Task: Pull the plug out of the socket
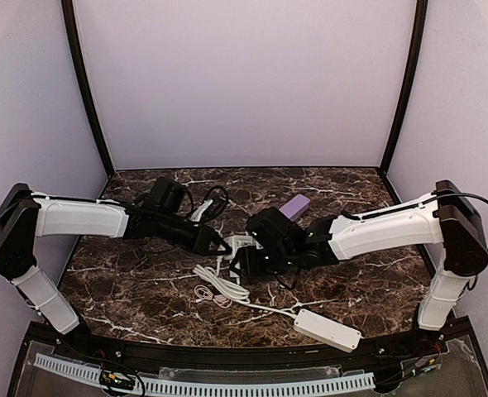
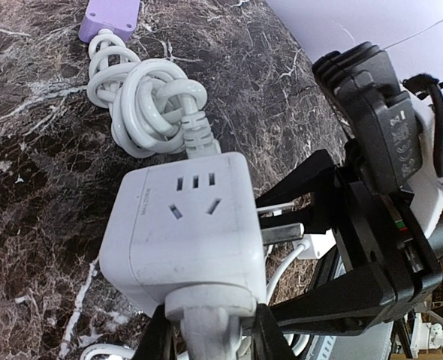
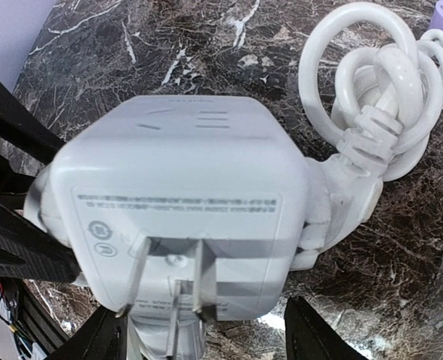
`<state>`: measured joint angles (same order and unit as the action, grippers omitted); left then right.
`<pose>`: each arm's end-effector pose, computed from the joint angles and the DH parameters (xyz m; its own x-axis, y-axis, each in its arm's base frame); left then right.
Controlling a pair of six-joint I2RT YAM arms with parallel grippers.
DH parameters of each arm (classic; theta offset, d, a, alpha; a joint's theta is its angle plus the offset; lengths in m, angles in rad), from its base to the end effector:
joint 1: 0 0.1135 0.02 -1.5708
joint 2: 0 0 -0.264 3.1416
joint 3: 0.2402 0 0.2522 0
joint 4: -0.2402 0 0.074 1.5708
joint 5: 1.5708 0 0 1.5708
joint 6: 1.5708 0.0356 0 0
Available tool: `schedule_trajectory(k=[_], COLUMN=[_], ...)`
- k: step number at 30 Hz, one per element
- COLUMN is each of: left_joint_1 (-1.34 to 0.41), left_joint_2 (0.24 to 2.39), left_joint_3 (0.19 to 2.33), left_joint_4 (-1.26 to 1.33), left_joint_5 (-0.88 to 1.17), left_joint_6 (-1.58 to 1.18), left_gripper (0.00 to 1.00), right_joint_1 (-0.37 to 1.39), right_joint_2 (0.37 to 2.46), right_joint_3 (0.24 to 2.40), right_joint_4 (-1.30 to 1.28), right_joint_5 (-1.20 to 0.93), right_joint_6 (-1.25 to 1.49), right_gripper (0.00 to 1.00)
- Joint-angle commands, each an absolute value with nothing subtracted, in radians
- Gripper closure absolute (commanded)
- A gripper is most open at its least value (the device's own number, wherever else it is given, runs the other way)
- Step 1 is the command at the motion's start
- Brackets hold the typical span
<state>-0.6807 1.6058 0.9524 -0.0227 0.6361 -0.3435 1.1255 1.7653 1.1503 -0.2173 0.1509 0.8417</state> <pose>0.2511 -0.2306 0.2118 -0.7497 0.2585 -0.6093 0.6520 0.4467 -0.6127 0.1682 0.3399 0.1994 -0.8451 -0.0589 -0.5314 -0.3278 0.8422 0.4280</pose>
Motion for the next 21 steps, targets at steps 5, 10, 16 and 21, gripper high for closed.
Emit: schedule_trajectory(k=[5, 10, 16, 21], left_joint_1=[-0.676, -0.676, -0.676, -0.675], left_joint_2=[1.539, 1.536, 1.541, 1.547], left_joint_3=[0.952, 0.953, 0.954, 0.965], left_joint_4=[0.031, 0.029, 0.03, 0.012], left_joint_5=[0.659, 0.652, 0.661, 0.652], left_joint_6=[-0.336, -0.333, -0.337, -0.343], left_gripper=[0.99, 0.99, 0.99, 0.82], right_joint_1=[1.16, 1.178, 1.19, 1.192], right_joint_2=[1.813, 1.846, 1.854, 1.833], right_joint_3=[1.168, 1.183, 1.171, 1.149], right_joint_4=[-0.166, -0.161, -0.112, -0.069], right_joint_5=[0.227, 0.26, 0.284, 0.304], right_joint_6=[0.871, 0.866, 0.838, 0.783], right_gripper=[0.48, 0.55, 0.79, 1.0])
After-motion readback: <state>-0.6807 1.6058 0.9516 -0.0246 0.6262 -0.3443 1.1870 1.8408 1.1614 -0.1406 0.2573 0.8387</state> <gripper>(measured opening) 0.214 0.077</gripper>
